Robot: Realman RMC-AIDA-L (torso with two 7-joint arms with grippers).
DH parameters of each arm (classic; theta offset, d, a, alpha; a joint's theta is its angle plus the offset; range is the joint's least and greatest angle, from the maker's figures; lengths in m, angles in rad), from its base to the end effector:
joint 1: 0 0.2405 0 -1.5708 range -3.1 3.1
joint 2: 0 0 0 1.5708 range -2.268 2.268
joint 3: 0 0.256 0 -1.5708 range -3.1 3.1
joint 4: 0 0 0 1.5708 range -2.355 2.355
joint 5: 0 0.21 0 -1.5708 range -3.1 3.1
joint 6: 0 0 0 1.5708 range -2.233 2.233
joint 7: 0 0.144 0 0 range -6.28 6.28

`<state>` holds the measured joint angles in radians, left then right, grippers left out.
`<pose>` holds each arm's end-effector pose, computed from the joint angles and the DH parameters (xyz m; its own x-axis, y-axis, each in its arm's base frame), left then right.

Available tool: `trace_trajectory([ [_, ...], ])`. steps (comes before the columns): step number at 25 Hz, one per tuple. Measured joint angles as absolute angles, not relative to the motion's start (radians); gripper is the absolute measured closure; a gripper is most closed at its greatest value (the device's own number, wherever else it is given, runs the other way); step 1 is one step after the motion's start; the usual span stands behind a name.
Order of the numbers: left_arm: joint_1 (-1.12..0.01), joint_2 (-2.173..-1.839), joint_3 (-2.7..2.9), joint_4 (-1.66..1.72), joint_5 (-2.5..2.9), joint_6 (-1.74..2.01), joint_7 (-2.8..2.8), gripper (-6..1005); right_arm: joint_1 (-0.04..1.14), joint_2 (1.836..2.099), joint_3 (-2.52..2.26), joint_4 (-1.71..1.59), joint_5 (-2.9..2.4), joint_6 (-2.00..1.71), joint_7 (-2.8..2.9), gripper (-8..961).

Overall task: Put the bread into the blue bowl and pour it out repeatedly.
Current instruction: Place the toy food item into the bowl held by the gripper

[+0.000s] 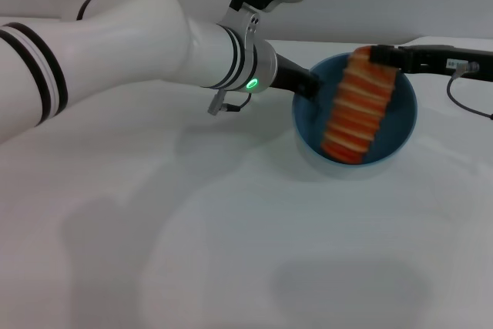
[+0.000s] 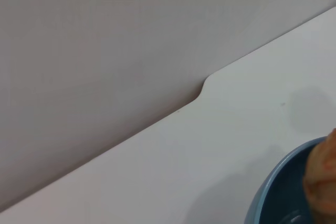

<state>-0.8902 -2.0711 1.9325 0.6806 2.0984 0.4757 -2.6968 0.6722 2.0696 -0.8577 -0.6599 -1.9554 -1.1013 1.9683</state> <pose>-0.1417 0.4208 -0.1231 0.8082 0.5527 0.2033 0.5716 -0.6532 -0.4967 0.2338 0.4119 -0.0041 0.5393 -0.6317 -0.5568 -0.8210 -0.5414 -0.1809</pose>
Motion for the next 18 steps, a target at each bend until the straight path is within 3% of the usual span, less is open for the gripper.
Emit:
trace_trajectory([
  [7, -0.877, -2.071, 1.932, 0.676, 2.054, 0.479, -2.697, 1000, 0.672, 2.070, -0.872, -0.645, -1.950, -1.083, 1.906, 831],
  [18, -0.870, -2.069, 1.933, 0.678, 2.043, 0.474, -2.697, 1001, 0.638, 2.068, -0.871, -0.683, -1.870, -1.116, 1.882, 635],
])
